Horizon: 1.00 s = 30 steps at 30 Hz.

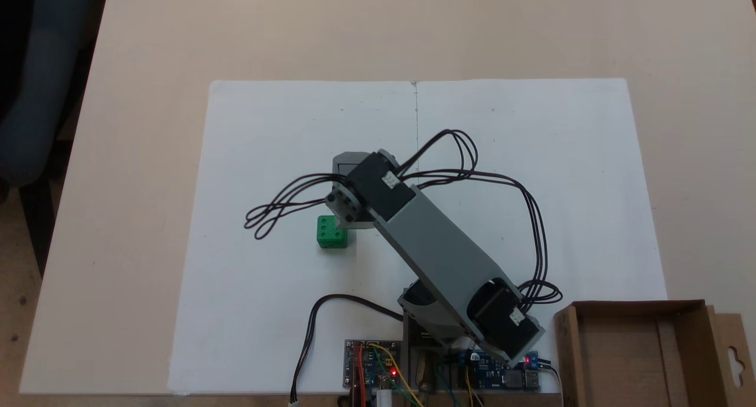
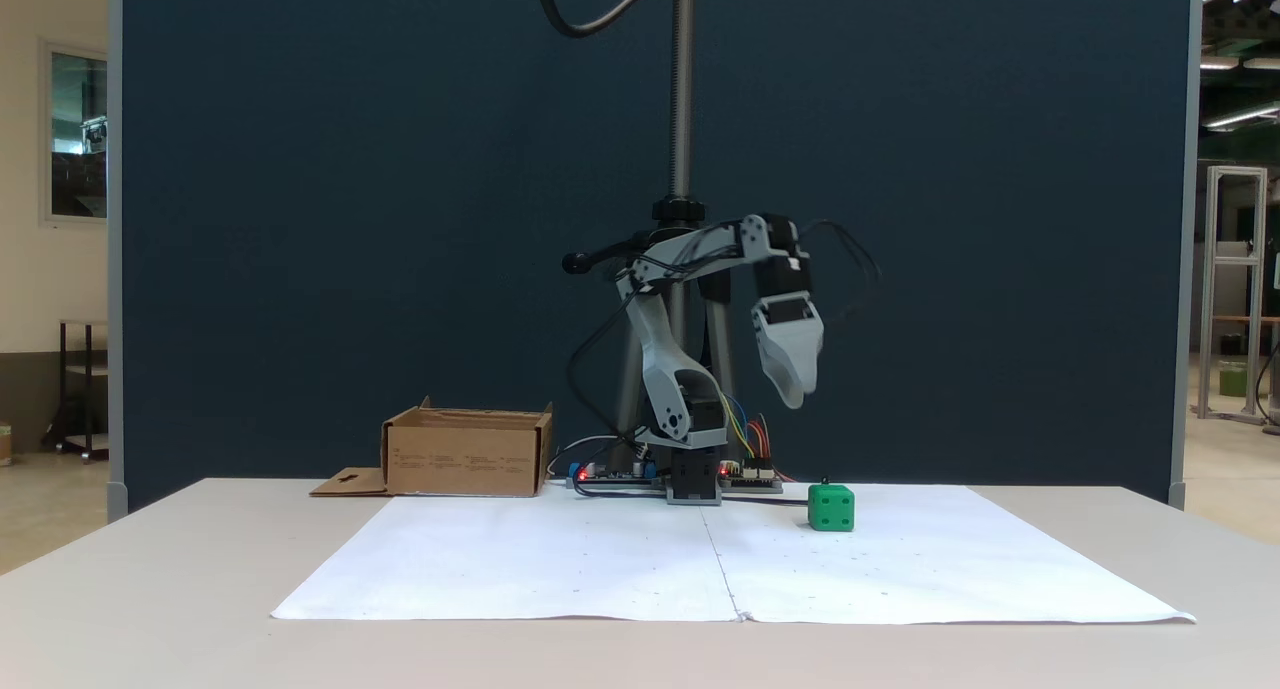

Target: Grasp a green dice and put it in the bin.

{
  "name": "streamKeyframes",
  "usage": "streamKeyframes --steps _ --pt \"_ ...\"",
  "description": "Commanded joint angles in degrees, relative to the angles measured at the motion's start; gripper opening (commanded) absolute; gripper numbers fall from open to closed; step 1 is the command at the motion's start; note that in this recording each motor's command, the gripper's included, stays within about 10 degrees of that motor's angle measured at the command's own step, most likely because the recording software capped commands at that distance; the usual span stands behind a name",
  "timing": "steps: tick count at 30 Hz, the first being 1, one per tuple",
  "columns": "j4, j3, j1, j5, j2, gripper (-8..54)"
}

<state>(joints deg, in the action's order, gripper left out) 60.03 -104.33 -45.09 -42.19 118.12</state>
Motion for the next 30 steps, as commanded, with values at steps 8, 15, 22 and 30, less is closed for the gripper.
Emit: streamKeyframes --steps 8,15,22,30 --pt "-4.7 -9.7 -0.1 -6.3 8.8 42.2" --pt "-6.2 -9.9 -0.2 -10.4 7.7 40.4" --pt "-9.1 -10.0 -0.4 -12.8 1.5 40.9" --pt "-9.6 -10.0 -0.4 -17.8 -3.1 41.4"
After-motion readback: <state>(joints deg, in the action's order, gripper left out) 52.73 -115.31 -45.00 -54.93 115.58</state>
